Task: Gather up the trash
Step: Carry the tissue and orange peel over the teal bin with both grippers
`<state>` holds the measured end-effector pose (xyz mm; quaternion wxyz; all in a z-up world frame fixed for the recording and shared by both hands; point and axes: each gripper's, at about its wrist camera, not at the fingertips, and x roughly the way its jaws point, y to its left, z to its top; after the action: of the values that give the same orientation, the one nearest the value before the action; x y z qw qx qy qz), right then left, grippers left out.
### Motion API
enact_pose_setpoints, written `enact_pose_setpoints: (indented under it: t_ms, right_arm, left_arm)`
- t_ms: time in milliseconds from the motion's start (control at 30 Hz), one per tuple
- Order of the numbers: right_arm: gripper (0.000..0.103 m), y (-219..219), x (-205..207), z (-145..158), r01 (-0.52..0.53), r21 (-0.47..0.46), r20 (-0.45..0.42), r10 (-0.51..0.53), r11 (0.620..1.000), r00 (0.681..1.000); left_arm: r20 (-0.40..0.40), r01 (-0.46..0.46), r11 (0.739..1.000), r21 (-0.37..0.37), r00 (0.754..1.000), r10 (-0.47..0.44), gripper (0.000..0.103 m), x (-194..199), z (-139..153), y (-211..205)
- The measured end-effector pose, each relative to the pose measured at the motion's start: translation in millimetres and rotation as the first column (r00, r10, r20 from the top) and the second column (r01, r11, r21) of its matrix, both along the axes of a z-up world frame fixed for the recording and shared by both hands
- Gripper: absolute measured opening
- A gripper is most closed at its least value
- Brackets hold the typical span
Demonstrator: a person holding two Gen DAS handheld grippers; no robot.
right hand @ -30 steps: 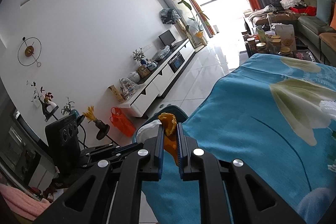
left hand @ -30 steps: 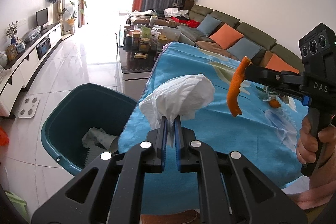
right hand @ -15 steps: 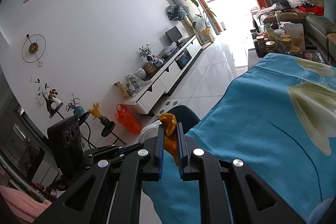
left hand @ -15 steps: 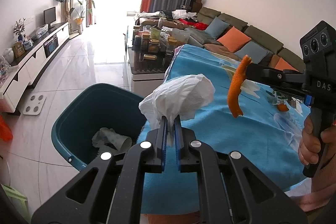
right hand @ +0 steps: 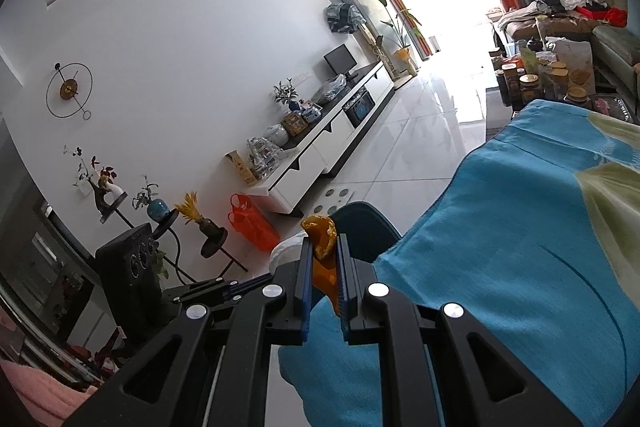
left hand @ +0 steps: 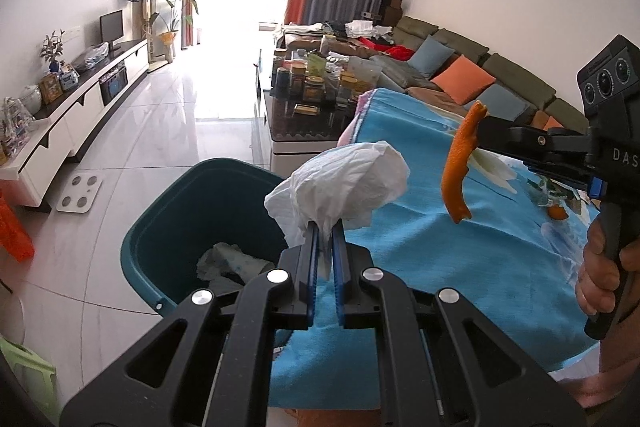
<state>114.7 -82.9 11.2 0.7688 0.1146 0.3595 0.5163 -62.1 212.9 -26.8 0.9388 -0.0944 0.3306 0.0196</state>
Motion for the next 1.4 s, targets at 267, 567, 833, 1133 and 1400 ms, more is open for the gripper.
enact_pose_setpoints:
  t_ms: [267,567,833,1133,1400]
  right_arm:
    - [0.010,11,5,-2,-0.015,-0.003,-0.011,0.015,1.000,1.000]
    - [0.010,24,8,-3,-0.030,-0.008,-0.022,0.030,1.000,0.999]
    - [0.010,37,10,-5,-0.033,-0.014,-0.024,0.032,0.999,0.999]
    - [0.010,55,11,-8,-0.052,-0.020,-0.022,0.051,0.998,0.998]
    - [0.010,65,13,-12,-0.061,-0.030,-0.031,0.060,0.998,0.998]
  left_arm:
    - [-0.011,-0.026,1.000,0.007,1.000,0.026,0.007,0,-3,10]
    - [-0.020,-0.049,0.999,0.016,0.999,0.049,0.007,3,-6,10]
    - [-0.027,-0.075,0.997,0.016,0.997,0.076,0.007,4,-10,15]
    - [-0.039,-0.103,0.995,0.018,0.994,0.103,0.007,4,-14,18]
    - [-0.048,-0.119,0.993,0.014,0.992,0.120,0.007,3,-17,23]
